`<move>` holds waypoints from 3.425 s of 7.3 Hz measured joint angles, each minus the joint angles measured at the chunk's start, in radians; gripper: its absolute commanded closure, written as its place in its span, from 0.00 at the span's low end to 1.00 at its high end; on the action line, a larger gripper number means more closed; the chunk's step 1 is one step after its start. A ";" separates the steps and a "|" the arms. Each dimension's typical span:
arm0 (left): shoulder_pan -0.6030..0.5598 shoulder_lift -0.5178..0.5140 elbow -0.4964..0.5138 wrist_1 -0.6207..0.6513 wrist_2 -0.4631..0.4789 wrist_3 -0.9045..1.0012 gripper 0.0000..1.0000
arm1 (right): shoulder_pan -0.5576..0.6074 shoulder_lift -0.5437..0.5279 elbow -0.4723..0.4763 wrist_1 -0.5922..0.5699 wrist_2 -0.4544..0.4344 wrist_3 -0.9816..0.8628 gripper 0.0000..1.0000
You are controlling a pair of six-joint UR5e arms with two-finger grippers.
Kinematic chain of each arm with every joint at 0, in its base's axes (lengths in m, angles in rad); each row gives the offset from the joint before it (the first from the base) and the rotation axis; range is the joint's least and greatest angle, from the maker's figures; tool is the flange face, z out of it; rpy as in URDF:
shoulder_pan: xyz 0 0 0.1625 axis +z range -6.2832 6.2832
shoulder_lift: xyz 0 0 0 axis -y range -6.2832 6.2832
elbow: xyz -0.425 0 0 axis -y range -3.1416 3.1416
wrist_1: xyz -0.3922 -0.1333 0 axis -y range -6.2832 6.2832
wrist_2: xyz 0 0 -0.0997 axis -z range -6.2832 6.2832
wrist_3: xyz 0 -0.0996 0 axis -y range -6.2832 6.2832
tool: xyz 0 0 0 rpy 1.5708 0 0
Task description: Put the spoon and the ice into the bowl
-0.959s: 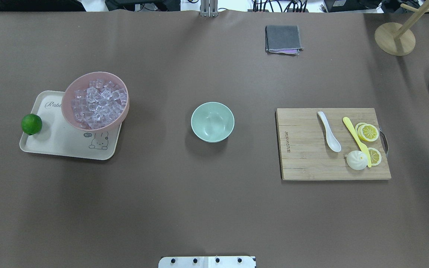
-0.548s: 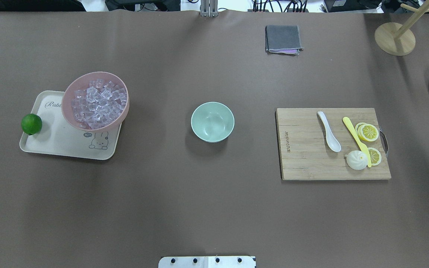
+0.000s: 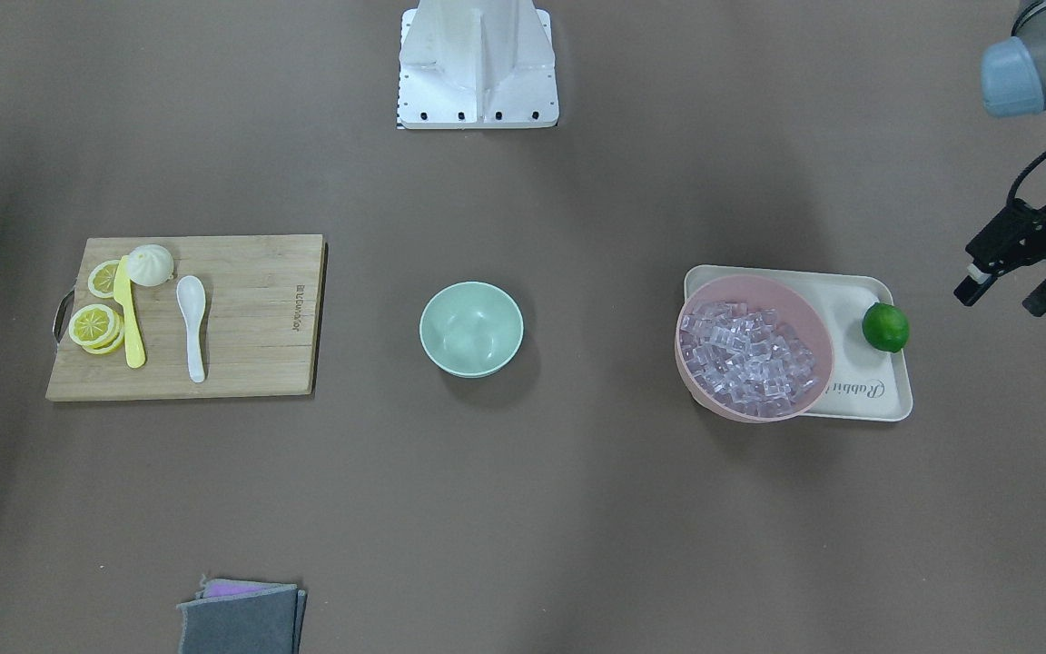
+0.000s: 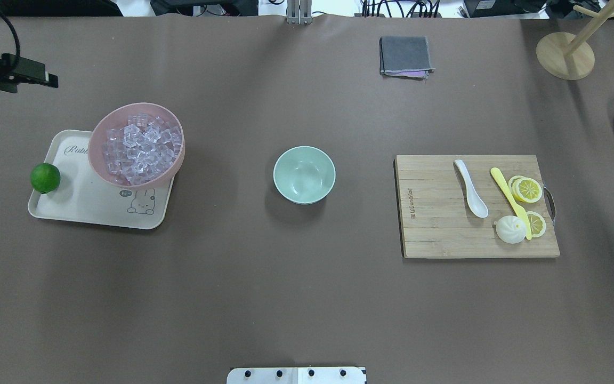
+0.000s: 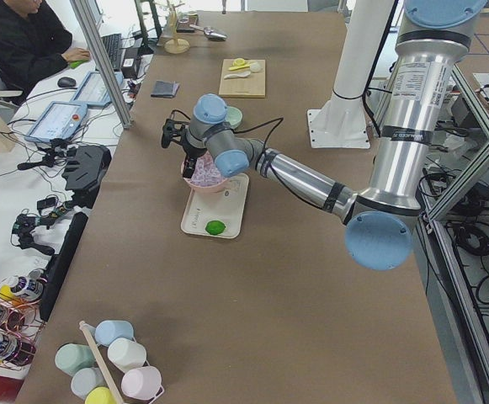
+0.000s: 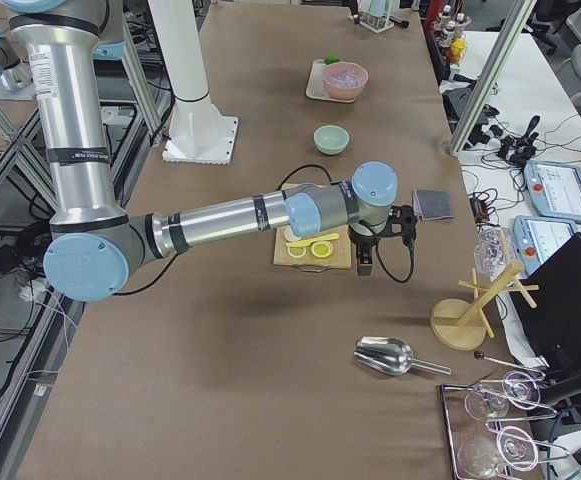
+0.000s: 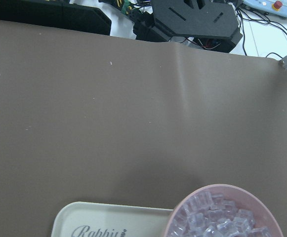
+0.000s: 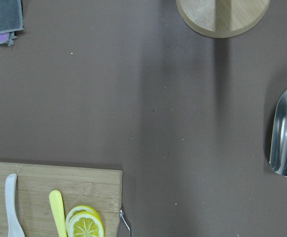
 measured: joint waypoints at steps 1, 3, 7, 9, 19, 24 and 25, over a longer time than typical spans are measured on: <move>0.091 -0.048 0.002 0.052 0.097 0.000 0.03 | -0.007 -0.007 -0.001 0.037 0.001 0.008 0.00; 0.212 -0.135 0.015 0.158 0.221 0.000 0.03 | -0.020 -0.017 -0.005 0.074 0.002 0.024 0.00; 0.252 -0.154 0.120 0.104 0.273 0.073 0.03 | -0.044 -0.010 -0.002 0.080 0.002 0.035 0.00; 0.253 -0.154 0.163 0.064 0.273 0.082 0.03 | -0.058 -0.010 0.001 0.107 0.001 0.102 0.00; 0.281 -0.152 0.204 0.048 0.273 0.082 0.25 | -0.085 -0.010 0.001 0.160 -0.001 0.189 0.00; 0.281 -0.156 0.197 0.046 0.264 0.080 0.68 | -0.088 -0.008 0.002 0.160 -0.001 0.209 0.00; 0.281 -0.158 0.195 0.046 0.263 0.079 0.68 | -0.089 -0.008 0.001 0.160 -0.001 0.209 0.00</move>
